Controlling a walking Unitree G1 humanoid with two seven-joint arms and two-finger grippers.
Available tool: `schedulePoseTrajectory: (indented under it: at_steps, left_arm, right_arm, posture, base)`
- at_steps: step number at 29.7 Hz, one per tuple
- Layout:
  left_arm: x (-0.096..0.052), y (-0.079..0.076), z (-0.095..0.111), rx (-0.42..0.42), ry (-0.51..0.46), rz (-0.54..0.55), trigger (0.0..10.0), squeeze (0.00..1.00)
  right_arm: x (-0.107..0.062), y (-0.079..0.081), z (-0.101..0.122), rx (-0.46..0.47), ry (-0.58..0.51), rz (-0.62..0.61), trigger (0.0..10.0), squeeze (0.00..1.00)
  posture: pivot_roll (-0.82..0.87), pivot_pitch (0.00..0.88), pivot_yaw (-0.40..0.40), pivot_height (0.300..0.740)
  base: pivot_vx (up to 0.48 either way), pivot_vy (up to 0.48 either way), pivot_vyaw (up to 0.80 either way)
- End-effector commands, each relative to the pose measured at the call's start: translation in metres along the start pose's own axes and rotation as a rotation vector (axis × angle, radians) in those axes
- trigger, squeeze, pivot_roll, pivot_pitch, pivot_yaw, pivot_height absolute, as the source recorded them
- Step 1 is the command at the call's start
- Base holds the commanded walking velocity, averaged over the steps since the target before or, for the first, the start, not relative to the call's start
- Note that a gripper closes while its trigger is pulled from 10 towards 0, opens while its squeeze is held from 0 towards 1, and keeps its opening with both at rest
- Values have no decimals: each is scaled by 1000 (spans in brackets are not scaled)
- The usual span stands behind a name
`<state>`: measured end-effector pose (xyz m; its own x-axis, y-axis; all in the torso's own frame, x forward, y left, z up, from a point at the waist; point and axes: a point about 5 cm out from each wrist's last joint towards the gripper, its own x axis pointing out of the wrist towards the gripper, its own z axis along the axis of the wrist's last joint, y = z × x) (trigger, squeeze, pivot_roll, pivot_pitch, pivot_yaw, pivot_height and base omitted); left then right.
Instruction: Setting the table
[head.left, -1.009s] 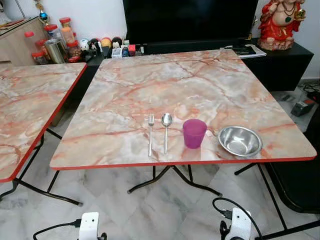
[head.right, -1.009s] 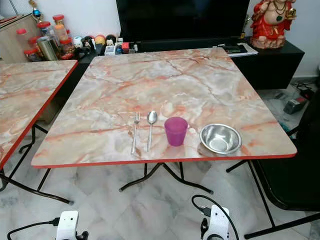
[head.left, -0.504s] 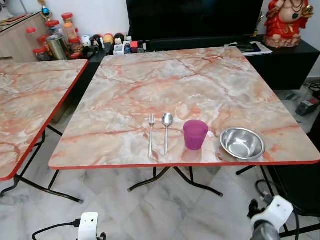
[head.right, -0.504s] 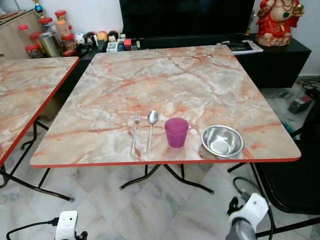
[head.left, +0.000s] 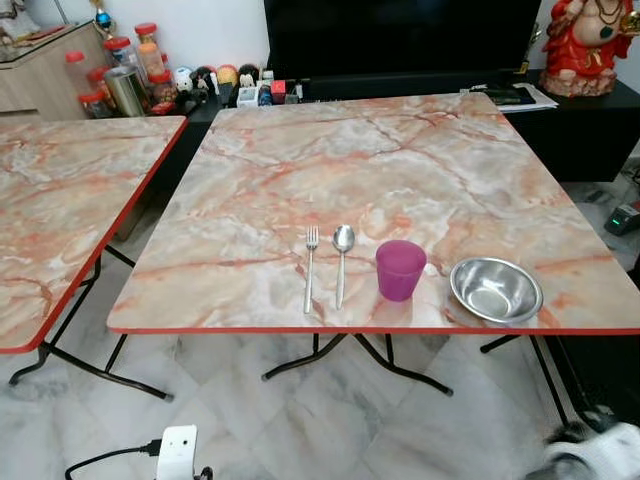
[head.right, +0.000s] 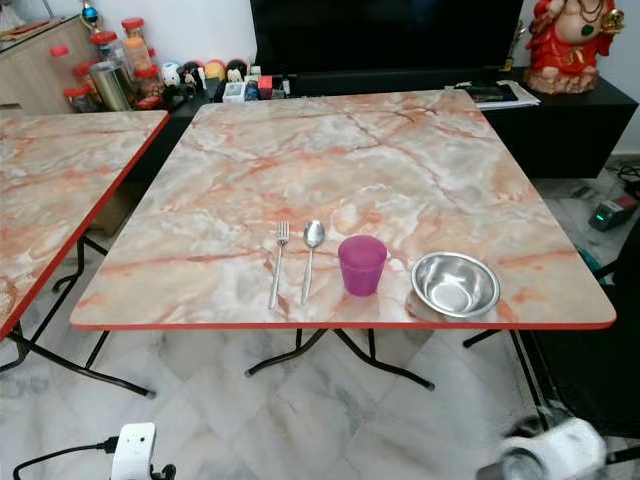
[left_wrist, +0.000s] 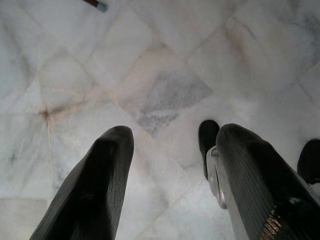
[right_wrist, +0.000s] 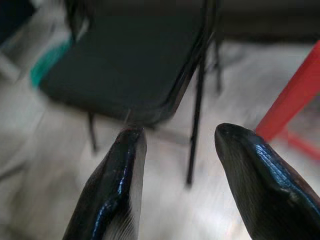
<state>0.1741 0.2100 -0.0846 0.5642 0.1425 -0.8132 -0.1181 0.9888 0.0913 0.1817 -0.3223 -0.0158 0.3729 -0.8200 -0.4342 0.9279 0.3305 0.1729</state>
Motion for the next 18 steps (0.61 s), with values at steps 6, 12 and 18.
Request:
schedulePoseTrajectory:
  at_steps: [6,12,18]
  left_arm:
    - [0,6,-2,-3,19,6,10000,0]
    - [0,6,-1,-6,19,9,10000,0]
    - [0,6,-2,-9,24,11,10000,0]
  right_arm:
    - [1,28,69,-20,-273,40,10000,0]
    - [-16,97,121,-78,-402,335,10000,0]
    - [-27,134,139,-105,-298,450,10000,0]
  posture:
    - [-87,0,61,740]
    - [-98,0,60,740]
    - [-98,0,58,740]
  base:
    - [0,0,0]
    - [0,0,0]
    - [0,0,0]
